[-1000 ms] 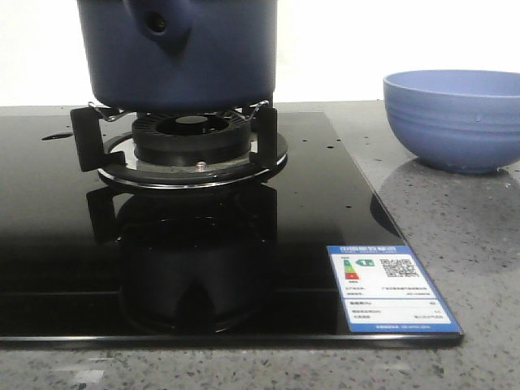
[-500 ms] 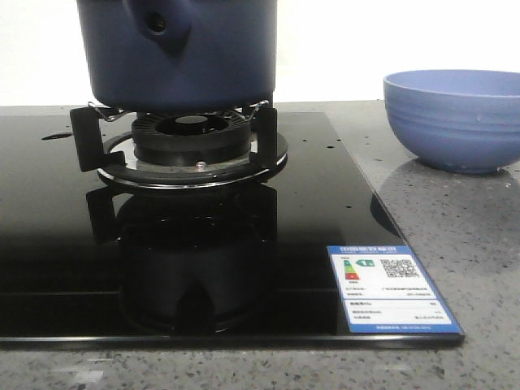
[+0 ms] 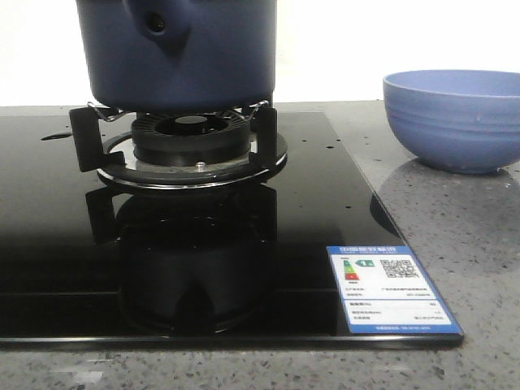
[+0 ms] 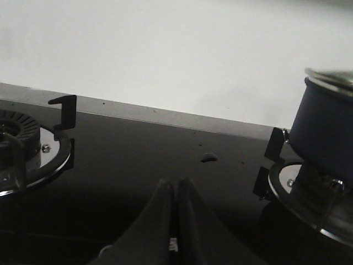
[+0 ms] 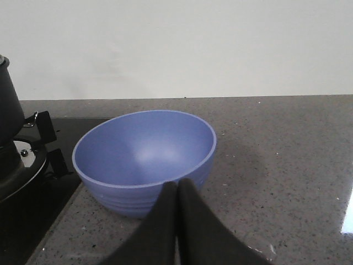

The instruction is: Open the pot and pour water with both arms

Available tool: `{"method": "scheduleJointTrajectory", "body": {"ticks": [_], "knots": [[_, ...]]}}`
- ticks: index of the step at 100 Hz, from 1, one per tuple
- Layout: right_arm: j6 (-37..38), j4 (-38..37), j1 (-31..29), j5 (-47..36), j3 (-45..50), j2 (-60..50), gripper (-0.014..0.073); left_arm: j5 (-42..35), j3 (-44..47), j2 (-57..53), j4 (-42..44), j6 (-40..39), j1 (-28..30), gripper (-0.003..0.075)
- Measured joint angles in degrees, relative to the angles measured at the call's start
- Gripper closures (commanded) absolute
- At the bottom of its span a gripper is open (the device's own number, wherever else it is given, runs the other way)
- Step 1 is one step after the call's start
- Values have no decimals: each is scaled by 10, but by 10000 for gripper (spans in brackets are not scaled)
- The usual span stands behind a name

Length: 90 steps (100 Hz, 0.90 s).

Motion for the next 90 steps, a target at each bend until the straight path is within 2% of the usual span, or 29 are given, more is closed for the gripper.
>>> {"method": "scheduleJointTrajectory", "body": {"ticks": [14,90], "knots": [[0,0,0,0,0,0,655,-4,50,-53,23,-6,-1,741],[0,1,0,0,1,-1,655,-12,49,-54,42,-23,-1,741]]}}
